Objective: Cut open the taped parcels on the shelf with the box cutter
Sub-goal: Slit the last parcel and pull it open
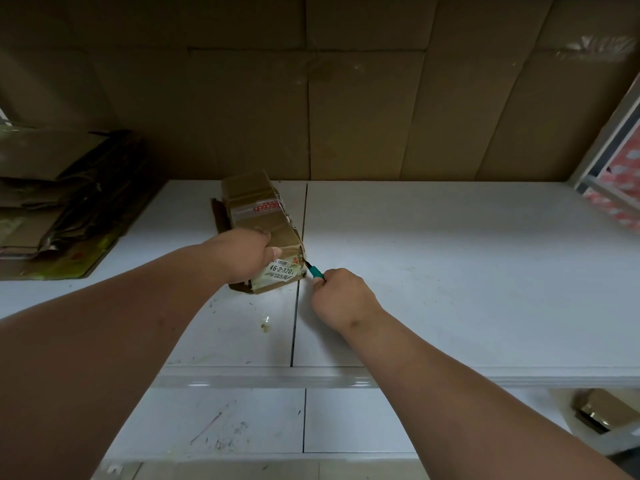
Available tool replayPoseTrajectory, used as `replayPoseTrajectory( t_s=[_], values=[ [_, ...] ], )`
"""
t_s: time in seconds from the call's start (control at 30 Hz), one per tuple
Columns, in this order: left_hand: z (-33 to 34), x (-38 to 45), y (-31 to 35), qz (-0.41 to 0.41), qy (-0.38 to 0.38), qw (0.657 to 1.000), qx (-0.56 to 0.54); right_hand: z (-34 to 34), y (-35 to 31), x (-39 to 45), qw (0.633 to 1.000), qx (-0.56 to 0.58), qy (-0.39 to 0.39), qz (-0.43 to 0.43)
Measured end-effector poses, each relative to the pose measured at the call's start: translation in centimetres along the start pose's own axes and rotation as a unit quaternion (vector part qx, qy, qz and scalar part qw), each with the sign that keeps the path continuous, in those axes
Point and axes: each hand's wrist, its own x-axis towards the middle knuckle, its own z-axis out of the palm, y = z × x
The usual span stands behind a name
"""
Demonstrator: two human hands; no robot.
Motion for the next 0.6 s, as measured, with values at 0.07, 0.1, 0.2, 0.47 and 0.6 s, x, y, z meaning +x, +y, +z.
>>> replayPoseTrajectory(
  t_s=[0.07,0.1,0.2,0.47,0.6],
  values=[
    [0.1,0.1,0.1,0.004,0.001,1.0,0.006,-0.1,-0.1,0.1,1.0,-0.009,-0.002,0.006],
    [0.1,0.1,0.2,0.004,0.0,1.0,0.008,0.0,-0.1,0.0,1.0,-0.014,-0.002,0.006],
    [0.2,0.1,0.2,-0.003,-0.004,1.0,0.016,0.0,-0.1,-0.2,1.0,-0.03,-0.007,0.002],
    [0.1,0.0,-0.6,-0.022,0.007,0.999,-0.03,-0.4,-0.3,-0.9,0.996,-0.077,-0.053,-0.002],
    [-0.7,-0.4,-1.5,-0.019,-0.007,0.997,-0.069,-0.7,-0.2,-1.0,0.996,-0.066,-0.058,-0.006]
  ],
)
